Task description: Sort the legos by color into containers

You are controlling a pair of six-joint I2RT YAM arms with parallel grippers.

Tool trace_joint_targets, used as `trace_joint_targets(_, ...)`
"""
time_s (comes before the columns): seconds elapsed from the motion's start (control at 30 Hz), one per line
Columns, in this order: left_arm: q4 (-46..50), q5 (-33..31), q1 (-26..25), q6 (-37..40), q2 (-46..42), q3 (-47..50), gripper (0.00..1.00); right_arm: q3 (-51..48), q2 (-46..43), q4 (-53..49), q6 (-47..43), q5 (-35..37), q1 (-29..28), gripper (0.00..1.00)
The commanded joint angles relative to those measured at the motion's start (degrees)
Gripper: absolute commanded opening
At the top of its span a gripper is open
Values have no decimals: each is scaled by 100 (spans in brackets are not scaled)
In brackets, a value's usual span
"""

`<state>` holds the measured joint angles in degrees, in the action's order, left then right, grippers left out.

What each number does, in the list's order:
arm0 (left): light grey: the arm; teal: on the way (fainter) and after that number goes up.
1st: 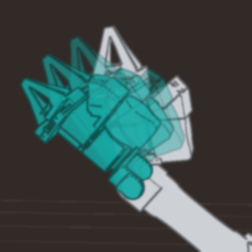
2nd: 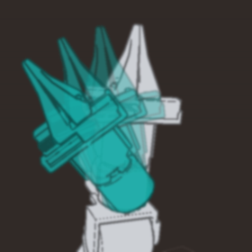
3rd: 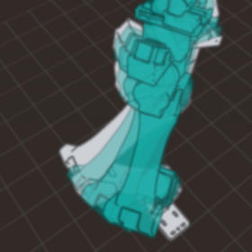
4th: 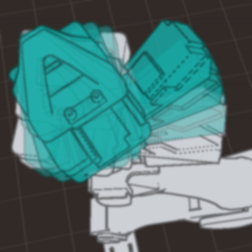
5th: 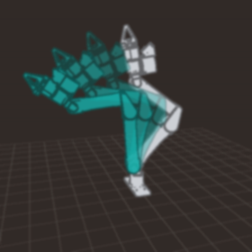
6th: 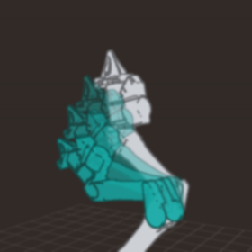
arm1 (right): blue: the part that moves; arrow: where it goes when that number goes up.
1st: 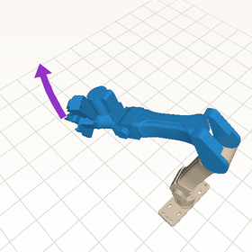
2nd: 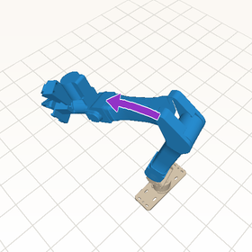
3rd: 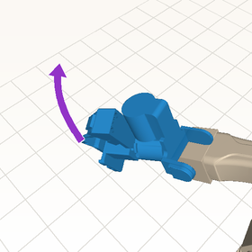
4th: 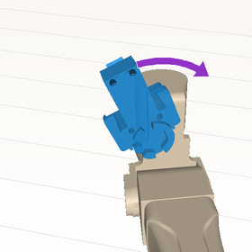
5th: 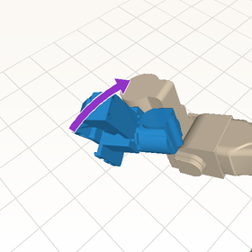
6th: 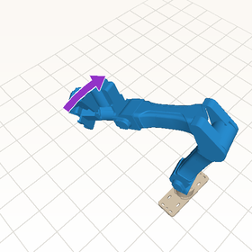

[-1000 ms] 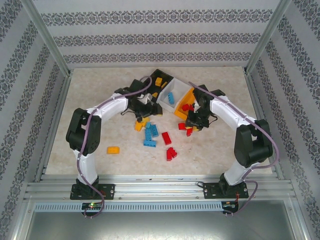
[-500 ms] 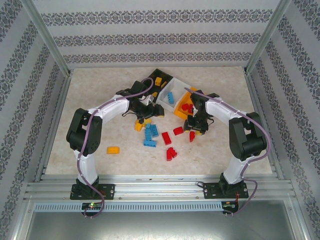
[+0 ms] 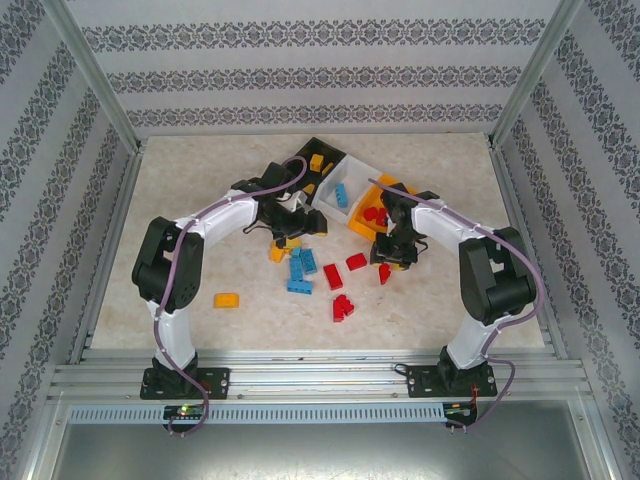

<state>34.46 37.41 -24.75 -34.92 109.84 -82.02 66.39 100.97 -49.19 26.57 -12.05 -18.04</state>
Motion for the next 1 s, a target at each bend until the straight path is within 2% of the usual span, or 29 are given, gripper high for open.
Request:
trace_joint_targets(0.0,265,-77,3,211,-301,89,84,-214,590,-156,-22,-88,-95,40)
trace_joint_targets(0.17,217,-76,15,232,-412,243,84,-235,591,-172,-16,-62,-114,38)
trace_joint_targets(0.3,184,-54,32,235,-465,326,85,-96,634,-430,-16,161,-242,48)
trace_joint_targets(0.37,184,-58,41,249,-496,340,85,-67,577,-510,25,263,-390,49)
trace_joint_targets(0.53,145,-93,91,253,-561,419,85,-498,-229,121,322,585,-771,48)
trace_joint_targets(0.67,56,-7,102,213,-556,507,85,-702,-535,475,389,1026,-868,46)
trace_joint_targets(0.83,125,-14,111,257,-564,419,85,-770,-307,538,427,1034,-859,45)
trace_joint_targets(0.97,173,-23,129,257,-554,389,85,-733,-113,650,495,999,-859,40)
